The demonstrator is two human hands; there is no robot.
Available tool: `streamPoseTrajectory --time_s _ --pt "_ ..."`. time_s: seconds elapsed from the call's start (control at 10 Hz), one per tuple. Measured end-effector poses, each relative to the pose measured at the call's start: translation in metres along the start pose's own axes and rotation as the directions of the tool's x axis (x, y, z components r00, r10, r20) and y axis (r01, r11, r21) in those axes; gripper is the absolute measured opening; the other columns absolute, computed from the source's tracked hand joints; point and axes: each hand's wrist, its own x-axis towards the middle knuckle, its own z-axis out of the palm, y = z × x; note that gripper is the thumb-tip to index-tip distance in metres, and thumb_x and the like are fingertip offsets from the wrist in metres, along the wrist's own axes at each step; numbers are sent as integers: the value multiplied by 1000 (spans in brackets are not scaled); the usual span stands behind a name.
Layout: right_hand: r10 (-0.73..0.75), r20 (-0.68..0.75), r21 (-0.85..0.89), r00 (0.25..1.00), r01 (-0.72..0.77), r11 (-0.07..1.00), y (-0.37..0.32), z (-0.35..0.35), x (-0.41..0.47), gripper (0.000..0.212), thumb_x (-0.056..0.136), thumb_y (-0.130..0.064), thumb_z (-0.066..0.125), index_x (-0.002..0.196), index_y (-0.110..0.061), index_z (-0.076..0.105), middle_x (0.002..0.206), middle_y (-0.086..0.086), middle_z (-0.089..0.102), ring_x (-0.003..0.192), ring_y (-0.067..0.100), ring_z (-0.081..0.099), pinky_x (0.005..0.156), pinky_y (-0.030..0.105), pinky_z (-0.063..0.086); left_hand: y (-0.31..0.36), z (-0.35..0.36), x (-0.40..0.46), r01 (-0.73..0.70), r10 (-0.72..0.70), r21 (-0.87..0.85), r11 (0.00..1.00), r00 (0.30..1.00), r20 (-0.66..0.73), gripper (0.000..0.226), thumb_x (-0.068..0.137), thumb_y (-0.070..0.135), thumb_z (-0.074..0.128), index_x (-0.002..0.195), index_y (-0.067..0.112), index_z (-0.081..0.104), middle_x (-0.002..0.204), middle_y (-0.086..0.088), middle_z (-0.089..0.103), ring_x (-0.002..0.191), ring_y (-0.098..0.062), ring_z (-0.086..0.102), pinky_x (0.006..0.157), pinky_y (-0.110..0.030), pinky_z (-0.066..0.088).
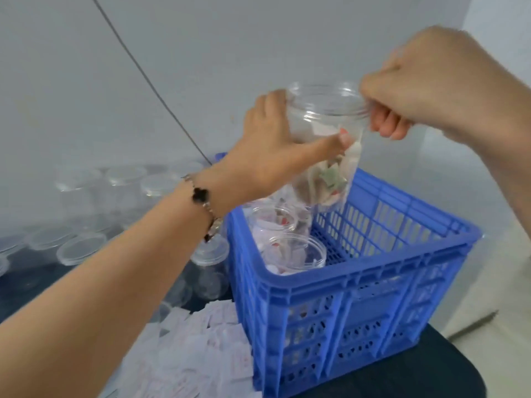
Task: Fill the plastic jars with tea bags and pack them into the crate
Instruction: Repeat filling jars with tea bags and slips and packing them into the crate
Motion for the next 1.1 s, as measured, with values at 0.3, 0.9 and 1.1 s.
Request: streamPoseTrajectory --time_s 0.3,0.9,1.1 --pt "336 340 -351 878 -213 912 99 51 47 35 87 -11 49 56 -3 63 42 3 61 42 9 60 48 17 49 -20 74 56 -300 39 527 795 892 450 31 78 45 71 96 20 64 106 -1 64 104 -21 55 84 -34 46" --pt "398 864 -402 309 -53 914 119 179 36 22 91 2 54 113 -2 59 95 6 61 74 1 68 54 10 51 -71 129 48 -335 -544 710 620 469 696 29 86 28 60 111 16 53 108 -4 58 83 -20 60 68 -32 47" --pt "349 887 -358 303 -28 933 129 183 30 10 92 -4 56 93 -13 61 85 -6 61 92 11 54 47 8 46 -65 134 45 -292 -620 734 613 397 677 48 88 32 54 132 14 45 107 -2 59 68 -12 54 55 -29 39"
